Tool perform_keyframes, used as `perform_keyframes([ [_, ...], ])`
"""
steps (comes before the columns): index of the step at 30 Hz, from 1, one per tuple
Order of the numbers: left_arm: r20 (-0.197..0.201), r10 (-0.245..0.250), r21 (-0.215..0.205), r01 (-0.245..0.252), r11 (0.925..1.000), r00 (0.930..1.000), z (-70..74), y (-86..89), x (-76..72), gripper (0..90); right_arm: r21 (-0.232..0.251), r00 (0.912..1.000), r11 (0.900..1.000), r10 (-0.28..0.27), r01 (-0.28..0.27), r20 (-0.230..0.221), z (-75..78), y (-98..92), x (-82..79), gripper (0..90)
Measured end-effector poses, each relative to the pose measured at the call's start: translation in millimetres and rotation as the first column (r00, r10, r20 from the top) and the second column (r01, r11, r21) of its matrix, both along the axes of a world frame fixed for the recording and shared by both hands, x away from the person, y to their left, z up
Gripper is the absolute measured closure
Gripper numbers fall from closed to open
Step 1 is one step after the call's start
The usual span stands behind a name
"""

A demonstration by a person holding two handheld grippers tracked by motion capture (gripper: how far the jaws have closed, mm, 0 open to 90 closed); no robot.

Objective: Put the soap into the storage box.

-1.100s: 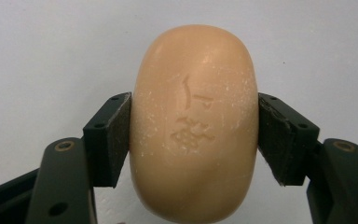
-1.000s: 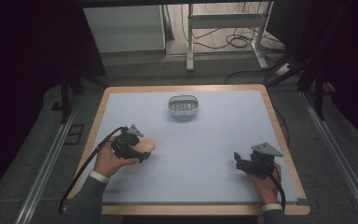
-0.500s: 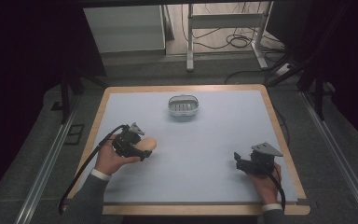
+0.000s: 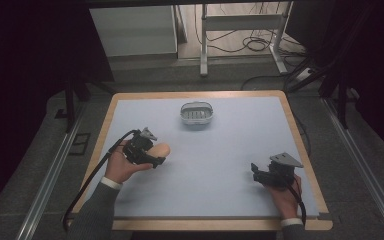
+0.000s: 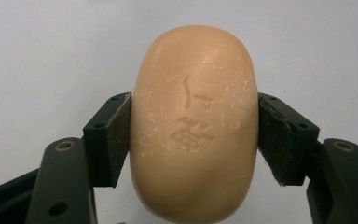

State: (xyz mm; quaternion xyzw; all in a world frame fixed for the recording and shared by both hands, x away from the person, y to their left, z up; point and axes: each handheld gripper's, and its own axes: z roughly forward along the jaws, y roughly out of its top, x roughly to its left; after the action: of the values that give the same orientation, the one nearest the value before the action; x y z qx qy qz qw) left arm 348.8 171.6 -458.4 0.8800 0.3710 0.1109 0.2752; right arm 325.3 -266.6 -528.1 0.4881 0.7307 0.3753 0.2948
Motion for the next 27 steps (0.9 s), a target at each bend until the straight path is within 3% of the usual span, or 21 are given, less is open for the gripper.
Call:
perform_keyframes([
  [27, 0.002, -0.002, 0.009, 0.002, 1.0, 1.0, 9.5, -9.5, 16.4, 32.7, 0.002, 1.0, 1.0, -0.002, 0.002, -0.002, 0.0, -0.2, 0.1, 10.0],
])
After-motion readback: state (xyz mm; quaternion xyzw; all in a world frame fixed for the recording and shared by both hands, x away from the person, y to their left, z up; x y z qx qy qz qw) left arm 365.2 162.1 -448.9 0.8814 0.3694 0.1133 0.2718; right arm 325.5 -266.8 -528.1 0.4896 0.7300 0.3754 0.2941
